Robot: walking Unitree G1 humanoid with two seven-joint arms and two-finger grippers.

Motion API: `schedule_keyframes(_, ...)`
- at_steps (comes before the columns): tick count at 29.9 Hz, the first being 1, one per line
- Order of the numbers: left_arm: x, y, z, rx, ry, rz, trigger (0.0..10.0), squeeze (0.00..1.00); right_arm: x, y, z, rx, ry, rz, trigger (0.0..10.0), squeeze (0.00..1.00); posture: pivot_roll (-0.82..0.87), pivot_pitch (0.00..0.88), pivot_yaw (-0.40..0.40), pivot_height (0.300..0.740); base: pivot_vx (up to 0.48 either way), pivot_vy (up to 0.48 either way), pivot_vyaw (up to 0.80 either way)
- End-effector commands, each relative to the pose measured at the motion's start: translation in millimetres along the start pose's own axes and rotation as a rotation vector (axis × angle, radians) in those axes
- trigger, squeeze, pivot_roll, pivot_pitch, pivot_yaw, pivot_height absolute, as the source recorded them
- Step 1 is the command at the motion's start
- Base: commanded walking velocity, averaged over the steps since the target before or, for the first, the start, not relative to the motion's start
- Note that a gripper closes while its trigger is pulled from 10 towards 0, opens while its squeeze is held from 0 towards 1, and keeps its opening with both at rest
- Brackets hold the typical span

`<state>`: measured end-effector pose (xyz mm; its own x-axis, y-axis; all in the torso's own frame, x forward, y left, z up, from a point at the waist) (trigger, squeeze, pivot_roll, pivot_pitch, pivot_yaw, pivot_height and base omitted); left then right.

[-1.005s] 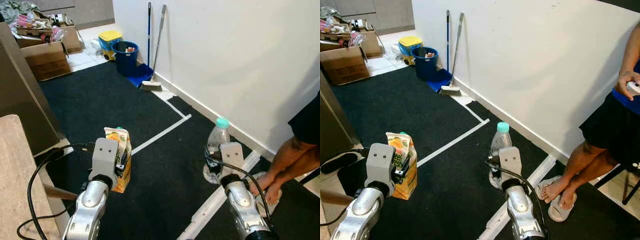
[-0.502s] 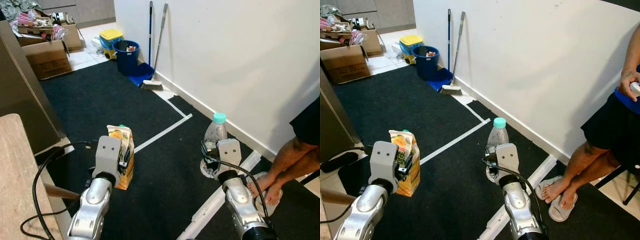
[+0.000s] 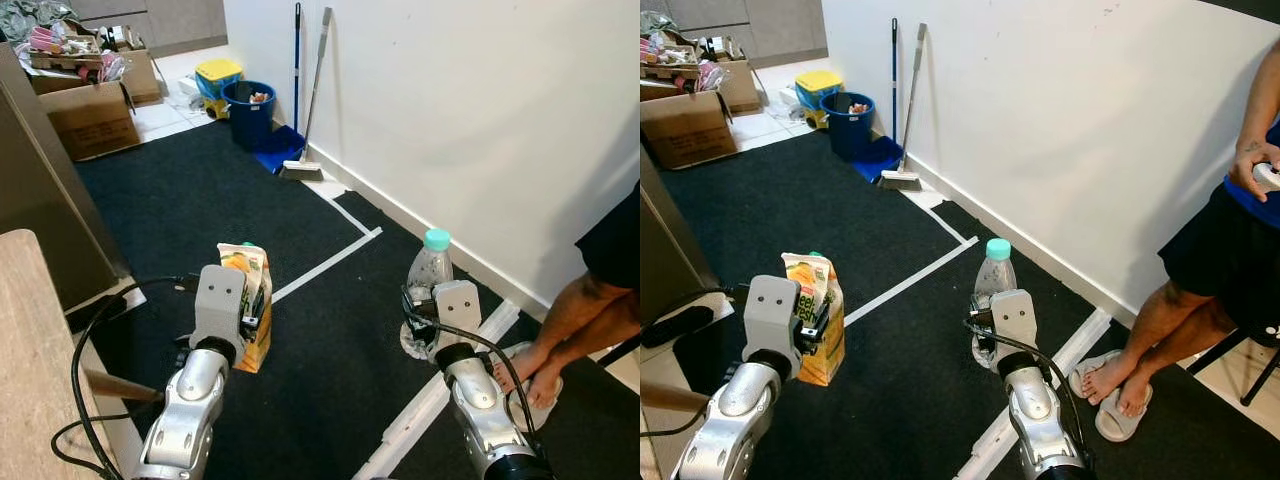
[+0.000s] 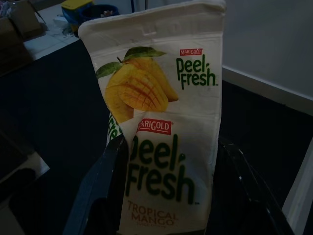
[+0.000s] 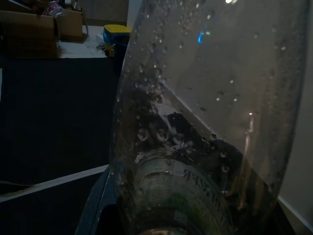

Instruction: Restocking fridge

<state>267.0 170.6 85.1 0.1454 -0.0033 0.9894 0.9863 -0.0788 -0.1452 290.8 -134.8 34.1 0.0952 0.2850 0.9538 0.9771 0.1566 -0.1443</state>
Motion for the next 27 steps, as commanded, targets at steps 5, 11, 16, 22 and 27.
schedule_keyframes(5, 5, 2.6, -3.5, -0.002, -0.009, -0.031, 10.0, 0.0, 1, 1.0, -1.9, -0.001, -0.016, -0.012, 10.0, 0.0, 0.05, 0.0, -0.078, 0.74, 0.0, 0.0, 0.0)
schedule_keyframes(11, 49, 20.4, 28.4, 0.133, -0.071, -0.171, 10.0, 0.0, 4, 2.8, -4.5, -0.009, -0.015, -0.021, 10.0, 0.0, 0.05, 0.0, -0.08, 0.74, 0.0, 0.0, 0.0)
schedule_keyframes(16, 94, 28.1, 62.5, 0.208, -0.11, -0.293, 10.0, 0.0, 3, 2.4, -4.8, -0.01, -0.016, -0.018, 10.0, 0.0, 0.06, 0.0, -0.079, 0.74, 0.0, 0.0, 0.0)
schedule_keyframes(22, 154, 26.7, 110.5, 0.372, 0.029, -0.438, 10.0, 0.0, 1, 2.1, -3.9, -0.011, -0.015, -0.012, 10.0, 0.0, 0.06, 0.0, -0.074, 0.74, 0.0, 0.0, 0.0)
schedule_keyframes(27, 170, 19.3, 147.3, 0.59, 0.175, -0.418, 10.0, 0.0, 1, 2.4, -3.4, -0.013, -0.013, -0.011, 10.0, 0.0, 0.06, 0.0, -0.073, 0.74, 0.0, 0.0, 0.0)
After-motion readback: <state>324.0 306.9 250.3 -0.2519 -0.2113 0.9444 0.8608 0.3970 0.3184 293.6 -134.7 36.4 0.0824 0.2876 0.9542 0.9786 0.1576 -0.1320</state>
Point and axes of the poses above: a point about 5 cm out from each wrist's last joint towards the gripper, its own y axis pointing out of the wrist towards the gripper, its own x axis along the axis of the wrist's last joint, z = x × y, the point moved 1 cm from there along y, pointing out of the wrist towards the gripper, and after that the axes turned 8 degrees about -y, right-handed, at the moved point
